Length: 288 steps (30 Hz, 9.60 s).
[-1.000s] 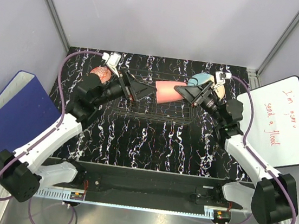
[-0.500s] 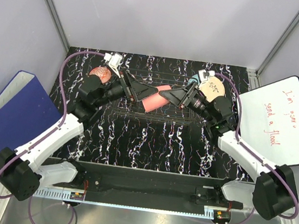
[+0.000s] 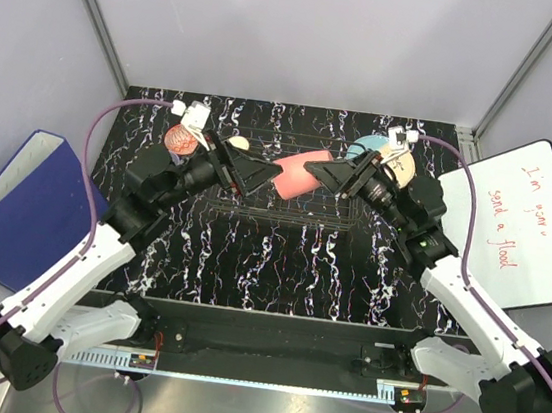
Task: Unload the mixed dishes from the dish rack
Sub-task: Pick up the cup from the dish rack, then place the cup at the center of the board, then pick up the cup from the dish rack, then place the cup at the center of the board.
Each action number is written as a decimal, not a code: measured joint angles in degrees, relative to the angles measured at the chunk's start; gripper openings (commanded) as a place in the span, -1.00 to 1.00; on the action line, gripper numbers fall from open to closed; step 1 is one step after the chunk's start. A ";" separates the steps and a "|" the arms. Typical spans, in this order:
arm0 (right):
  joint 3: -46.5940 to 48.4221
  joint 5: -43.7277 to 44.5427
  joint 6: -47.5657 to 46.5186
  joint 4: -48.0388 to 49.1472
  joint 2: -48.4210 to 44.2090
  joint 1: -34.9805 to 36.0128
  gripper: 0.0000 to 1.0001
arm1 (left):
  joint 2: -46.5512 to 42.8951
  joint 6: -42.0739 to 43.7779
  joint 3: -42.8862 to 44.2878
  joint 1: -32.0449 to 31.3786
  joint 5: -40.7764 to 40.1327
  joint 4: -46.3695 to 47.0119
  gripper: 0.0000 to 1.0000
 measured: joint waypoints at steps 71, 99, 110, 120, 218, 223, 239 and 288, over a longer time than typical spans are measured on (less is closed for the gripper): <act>2.47 32.92 -8.28 -24.85 -1.40 1.84 0.99 | 7.72 12.48 23.89 13.20 -41.66 -47.52 -1.00; -4.31 34.69 -11.52 -31.61 -2.21 1.84 1.00 | 32.68 11.65 30.18 27.12 -34.82 -56.89 -1.00; -5.22 34.77 -11.61 -31.43 -2.08 1.84 0.99 | 40.11 9.44 30.18 31.32 -27.87 -56.70 -0.09; -5.42 34.77 -12.50 -30.77 -1.46 1.84 1.00 | 40.54 9.20 38.36 31.52 -27.69 -57.72 0.84; 25.57 25.07 -26.67 -18.69 20.57 9.55 -1.00 | -3.37 5.20 0.79 10.32 -28.70 -32.24 0.98; -0.79 13.84 -4.74 8.66 13.35 -3.37 -1.00 | -3.41 -1.49 -6.95 10.34 -14.78 -13.68 0.98; -13.25 -3.28 32.00 50.12 26.67 -7.89 -1.00 | 9.18 -26.86 -18.53 10.32 12.66 38.18 0.98; -4.09 22.86 -13.88 -21.00 -4.85 0.42 0.99 | 0.37 8.31 4.70 8.44 -37.07 -64.19 -1.00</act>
